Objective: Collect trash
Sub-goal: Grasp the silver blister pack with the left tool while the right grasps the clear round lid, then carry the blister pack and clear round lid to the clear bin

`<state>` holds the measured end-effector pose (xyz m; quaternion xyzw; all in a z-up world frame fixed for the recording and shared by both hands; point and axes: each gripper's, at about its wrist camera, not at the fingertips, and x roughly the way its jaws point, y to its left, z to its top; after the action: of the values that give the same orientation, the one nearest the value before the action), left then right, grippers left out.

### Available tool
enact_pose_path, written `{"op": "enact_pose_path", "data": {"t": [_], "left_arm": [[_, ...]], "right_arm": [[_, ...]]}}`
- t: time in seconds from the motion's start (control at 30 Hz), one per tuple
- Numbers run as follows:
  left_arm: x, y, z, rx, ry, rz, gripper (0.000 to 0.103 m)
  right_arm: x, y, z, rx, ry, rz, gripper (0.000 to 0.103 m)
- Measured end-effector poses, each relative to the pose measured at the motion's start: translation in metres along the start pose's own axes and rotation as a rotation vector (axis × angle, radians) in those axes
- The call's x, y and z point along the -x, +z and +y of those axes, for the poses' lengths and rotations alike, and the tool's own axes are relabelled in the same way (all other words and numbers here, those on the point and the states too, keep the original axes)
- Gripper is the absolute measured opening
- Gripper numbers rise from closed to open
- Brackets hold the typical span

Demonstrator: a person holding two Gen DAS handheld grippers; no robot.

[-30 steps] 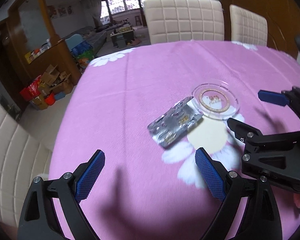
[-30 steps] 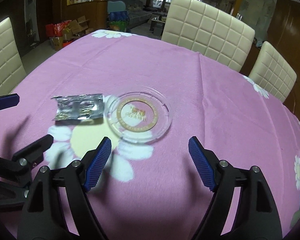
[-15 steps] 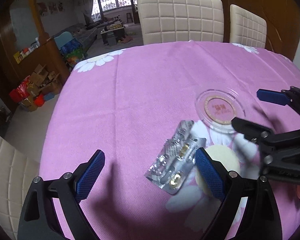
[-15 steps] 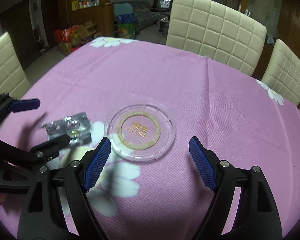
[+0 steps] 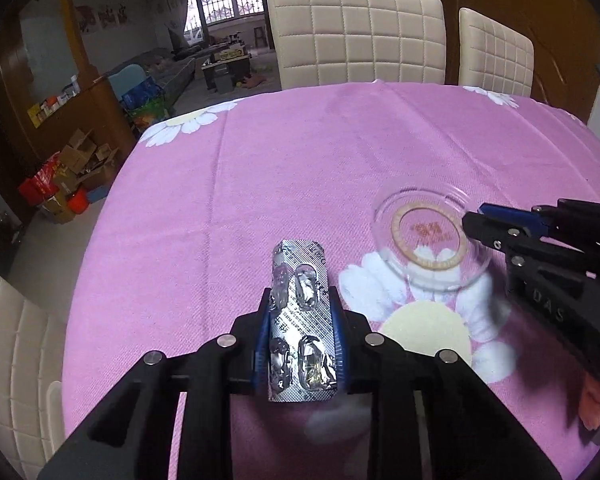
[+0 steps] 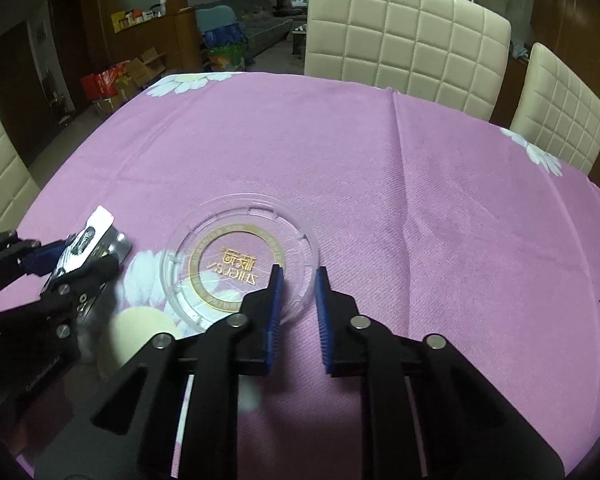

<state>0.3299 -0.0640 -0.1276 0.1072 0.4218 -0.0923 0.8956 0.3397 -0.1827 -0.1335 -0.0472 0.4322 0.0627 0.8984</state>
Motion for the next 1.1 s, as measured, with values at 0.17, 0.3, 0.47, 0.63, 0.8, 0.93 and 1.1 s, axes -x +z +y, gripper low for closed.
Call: {"op": "enact_pose_path", "data": {"t": [0.17,0.3,0.47,0.63,0.8,0.93,1.1], "left_arm": [[0.015,-0.007,-0.001,-0.003,0.029,-0.032,0.024],[0.036,-0.016,0.008,0.009,0.043,-0.058,0.024],[0.062,-0.025,0.021,0.033,0.059,-0.085,0.024],[0.085,-0.039,0.03,0.041,0.07,-0.105,0.024],[0.108,-0.053,0.038,0.052,0.079,-0.13,0.024],[0.124,-0.063,0.047,0.061,0.094,-0.145,0.024],[0.142,-0.08,0.062,0.075,0.123,-0.157,0.024]], "right_arm": [[0.018,-0.013,0.013,0.044,0.0,-0.028,0.006],[0.04,-0.019,0.026,0.078,0.005,-0.067,0.005],[0.067,-0.026,0.044,0.128,-0.002,-0.104,0.005],[0.095,-0.032,0.063,0.17,-0.004,-0.139,0.005],[0.117,-0.038,0.084,0.22,-0.008,-0.167,0.005],[0.131,-0.042,0.103,0.254,0.0,-0.182,0.005],[0.144,-0.047,0.131,0.299,0.009,-0.196,0.005]]}}
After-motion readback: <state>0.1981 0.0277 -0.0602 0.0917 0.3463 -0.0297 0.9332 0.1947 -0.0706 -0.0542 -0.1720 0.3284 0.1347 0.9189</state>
